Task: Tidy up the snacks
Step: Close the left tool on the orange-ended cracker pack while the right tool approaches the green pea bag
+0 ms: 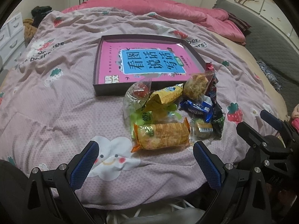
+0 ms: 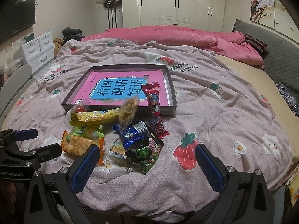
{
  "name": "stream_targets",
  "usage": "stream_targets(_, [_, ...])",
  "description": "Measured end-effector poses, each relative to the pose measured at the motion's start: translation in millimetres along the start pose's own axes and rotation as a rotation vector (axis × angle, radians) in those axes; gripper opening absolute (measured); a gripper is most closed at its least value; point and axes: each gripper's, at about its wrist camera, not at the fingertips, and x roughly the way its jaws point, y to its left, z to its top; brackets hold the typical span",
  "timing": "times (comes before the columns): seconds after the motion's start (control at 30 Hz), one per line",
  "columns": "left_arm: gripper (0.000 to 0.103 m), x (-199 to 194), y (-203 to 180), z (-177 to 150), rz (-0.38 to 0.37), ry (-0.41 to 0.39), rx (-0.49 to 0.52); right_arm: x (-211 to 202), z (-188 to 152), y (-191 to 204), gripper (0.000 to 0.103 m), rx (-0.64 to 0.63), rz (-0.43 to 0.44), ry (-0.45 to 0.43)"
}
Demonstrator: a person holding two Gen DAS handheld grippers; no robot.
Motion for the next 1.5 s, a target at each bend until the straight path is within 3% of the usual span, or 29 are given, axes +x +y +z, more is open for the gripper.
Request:
stream_targets(0.3, [0.101, 20, -9, 2, -0.03, 0.065, 0.015, 9, 1, -14, 0.102, 0.067, -0.002, 0.044])
stream_targets(0.93, [0.101, 65, -23, 17, 0.037, 0.122, 0.036, 68, 0, -34, 0.101, 0.187, 0.002, 0.237])
stream_targets(1.07, [0.101, 70, -24, 15, 0.048, 0.13, 0.045, 83, -1, -36, 0.094, 0.218, 0.064, 0.273])
stream_targets(1.13, [0.101, 71, -24, 14, 0.052, 0.132, 0.048, 89, -1, -34, 0.081, 0.214, 0.091, 0.29])
stream_targets(1.23, [0.101, 73, -24, 15, 0.056, 0.134, 0.051, 95, 1, -33, 0.072, 0.214, 0.127, 0.288])
stream_targets(1.5, [0.101, 81, -25, 17, 0.067, 0.146, 0.049, 99, 4, -37, 0.057, 0.235, 0.18, 0.269])
